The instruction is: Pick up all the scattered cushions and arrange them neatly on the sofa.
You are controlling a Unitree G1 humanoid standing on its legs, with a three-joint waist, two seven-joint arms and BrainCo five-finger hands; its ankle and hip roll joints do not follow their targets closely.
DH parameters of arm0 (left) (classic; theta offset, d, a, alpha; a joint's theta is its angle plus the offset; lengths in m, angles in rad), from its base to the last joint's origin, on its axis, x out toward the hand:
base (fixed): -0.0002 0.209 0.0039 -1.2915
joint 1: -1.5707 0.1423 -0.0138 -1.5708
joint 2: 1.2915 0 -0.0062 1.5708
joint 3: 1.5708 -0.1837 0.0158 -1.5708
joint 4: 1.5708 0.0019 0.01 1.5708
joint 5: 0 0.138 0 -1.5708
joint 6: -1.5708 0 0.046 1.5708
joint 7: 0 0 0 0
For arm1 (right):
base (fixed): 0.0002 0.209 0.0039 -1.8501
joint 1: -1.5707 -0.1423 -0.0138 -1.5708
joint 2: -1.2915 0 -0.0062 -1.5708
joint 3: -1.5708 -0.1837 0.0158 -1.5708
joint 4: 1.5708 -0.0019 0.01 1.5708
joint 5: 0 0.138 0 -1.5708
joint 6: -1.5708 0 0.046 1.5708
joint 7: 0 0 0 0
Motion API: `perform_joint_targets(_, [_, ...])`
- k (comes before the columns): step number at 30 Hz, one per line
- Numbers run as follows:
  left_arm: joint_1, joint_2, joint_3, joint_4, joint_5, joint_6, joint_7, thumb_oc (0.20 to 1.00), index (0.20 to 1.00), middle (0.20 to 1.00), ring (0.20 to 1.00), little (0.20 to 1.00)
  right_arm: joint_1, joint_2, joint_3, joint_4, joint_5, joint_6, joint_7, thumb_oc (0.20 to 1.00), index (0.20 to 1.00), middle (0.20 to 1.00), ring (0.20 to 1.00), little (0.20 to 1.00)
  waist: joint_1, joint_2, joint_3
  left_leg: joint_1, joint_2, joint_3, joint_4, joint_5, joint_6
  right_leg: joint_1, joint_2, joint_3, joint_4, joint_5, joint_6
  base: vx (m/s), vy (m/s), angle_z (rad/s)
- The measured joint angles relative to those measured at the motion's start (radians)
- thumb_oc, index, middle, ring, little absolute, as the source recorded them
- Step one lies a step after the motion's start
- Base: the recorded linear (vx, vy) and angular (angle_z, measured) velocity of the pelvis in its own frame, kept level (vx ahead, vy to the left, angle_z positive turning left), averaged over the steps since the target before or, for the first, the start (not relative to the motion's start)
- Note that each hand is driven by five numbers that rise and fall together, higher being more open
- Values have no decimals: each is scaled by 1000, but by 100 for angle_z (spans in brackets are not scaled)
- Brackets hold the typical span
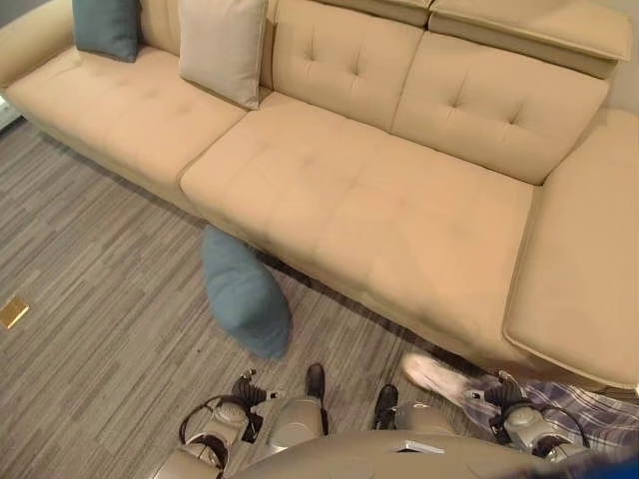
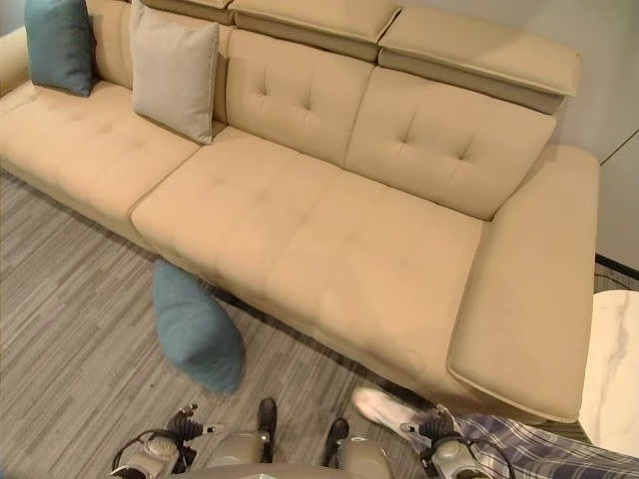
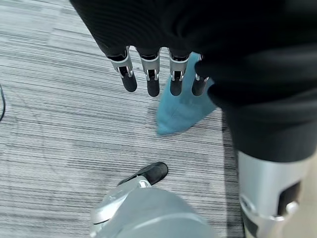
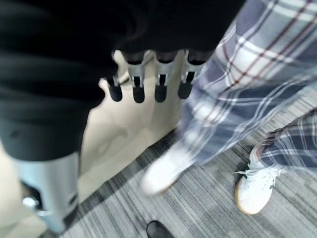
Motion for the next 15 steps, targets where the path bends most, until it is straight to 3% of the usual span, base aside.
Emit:
perform_joint_targets(4, [-7, 8, 13, 0, 5, 3, -2, 1000, 1000, 1000, 1000, 1000, -2, 29, -10, 0, -16, -1, 8, 1000, 1000, 1000, 1000, 1000, 5, -40, -27, 13, -27, 17, -10, -4, 20, -8, -18, 28, 2, 11, 25, 53, 148, -13])
perform_joint_targets(10, [-19, 14, 23, 4, 5, 3, -5, 1000, 1000, 1000, 1000, 1000, -10, 29, -9, 11, -19, 12, 26, 1000, 1000, 1000, 1000, 1000, 18, -38, -24, 54, -68, 28, -24, -14, 52, 15, -49, 51, 4, 22, 57, 2, 171, -7])
perform_joint_targets(13, [-43, 35, 23, 4, 5, 3, -5, 1000, 1000, 1000, 1000, 1000, -35, 35, 8, 8, -20, 19, 42, 1000, 1000, 1000, 1000, 1000, 29, -48, 30, 76, -90, 18, -21, -22, 85, -15, -86, 113, 124, 6, 91, 29, 91, 11])
perform_joint_targets(14, [-43, 41, 24, 4, 5, 3, -5, 1000, 1000, 1000, 1000, 1000, -42, 36, 11, 8, -20, 18, 44, 1000, 1000, 1000, 1000, 1000, 29, -43, 45, 82, -89, 2, -29, -15, 96, -39, -82, 133, 170, -11, 109, 63, 11, 34])
perform_joint_targets(15, [-47, 45, 40, 4, 6, 3, -5, 1000, 1000, 1000, 1000, 1000, -40, 38, 13, 5, -19, 17, 44, 1000, 1000, 1000, 1000, 1000, 18, -41, 55, 89, -85, -25, -47, -6, 94, -53, -47, 177, 197, -31, 122, 59, -4, 62])
